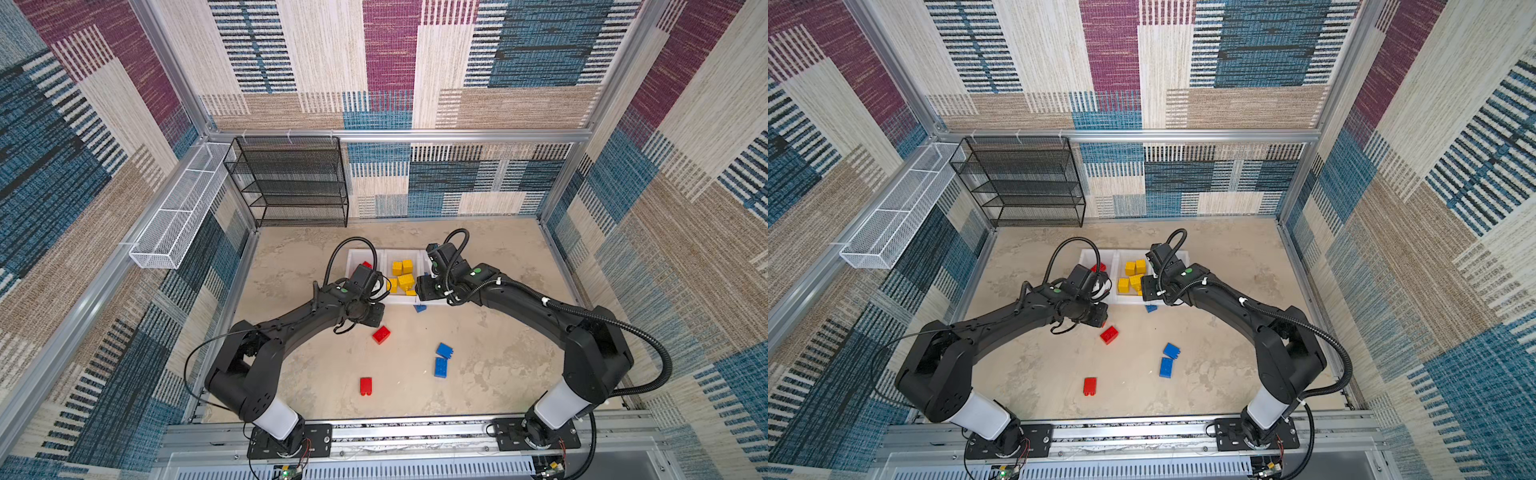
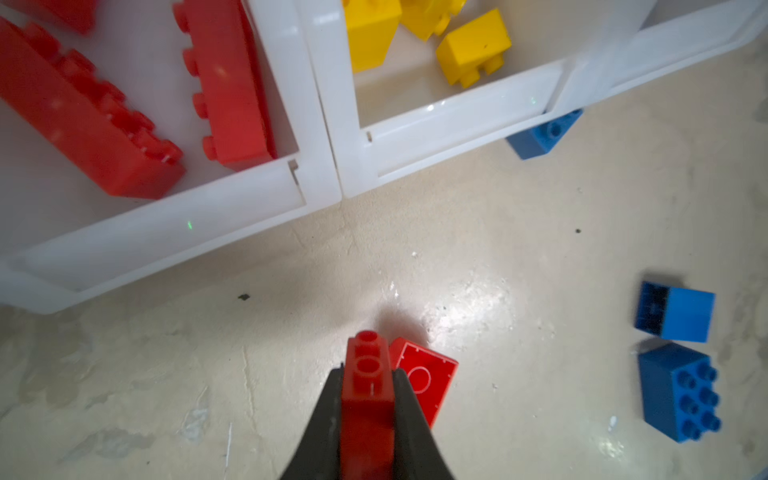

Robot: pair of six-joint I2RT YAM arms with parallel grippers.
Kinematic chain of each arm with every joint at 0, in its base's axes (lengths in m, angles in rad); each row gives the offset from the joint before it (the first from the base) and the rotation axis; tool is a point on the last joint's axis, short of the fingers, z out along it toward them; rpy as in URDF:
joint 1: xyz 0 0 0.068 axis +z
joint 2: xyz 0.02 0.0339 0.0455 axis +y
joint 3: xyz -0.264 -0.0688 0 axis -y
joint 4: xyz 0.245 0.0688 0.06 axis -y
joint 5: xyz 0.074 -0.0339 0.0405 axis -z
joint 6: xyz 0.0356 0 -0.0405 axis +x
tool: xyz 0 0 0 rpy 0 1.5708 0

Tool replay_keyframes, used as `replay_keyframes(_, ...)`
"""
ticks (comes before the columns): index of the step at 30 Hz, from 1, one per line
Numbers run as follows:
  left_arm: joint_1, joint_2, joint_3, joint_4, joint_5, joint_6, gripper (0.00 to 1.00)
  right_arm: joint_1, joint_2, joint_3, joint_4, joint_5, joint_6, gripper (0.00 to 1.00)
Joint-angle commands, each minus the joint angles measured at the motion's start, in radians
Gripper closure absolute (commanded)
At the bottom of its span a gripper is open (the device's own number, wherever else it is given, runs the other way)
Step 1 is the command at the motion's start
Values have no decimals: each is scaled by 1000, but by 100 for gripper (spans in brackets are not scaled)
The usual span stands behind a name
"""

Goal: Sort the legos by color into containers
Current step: 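Lift the red brick into the red compartment and open the left gripper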

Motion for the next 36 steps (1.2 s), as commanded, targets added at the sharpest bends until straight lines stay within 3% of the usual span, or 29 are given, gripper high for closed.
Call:
replay_keyframes(1, 16, -41, 19, 7, -7, -46, 88, -1, -20, 6, 22, -4, 5, 35)
replay_keyframes(6, 89, -24, 109, -24, -11, -19, 87, -1, -51, -14, 29, -6, 11, 36)
replay_keyframes(13, 189, 128, 274, -50, -23, 11, 86, -1, -72, -41, 25, -18, 37, 37)
replay_keyframes(26, 236, 362, 439, -65, 32, 45, 84, 0, -159, -132, 17, -6, 79, 38)
replay_keyframes(36, 236, 355, 435, -70, 34, 50, 60, 0, -174, -130, 5, -7, 83, 36)
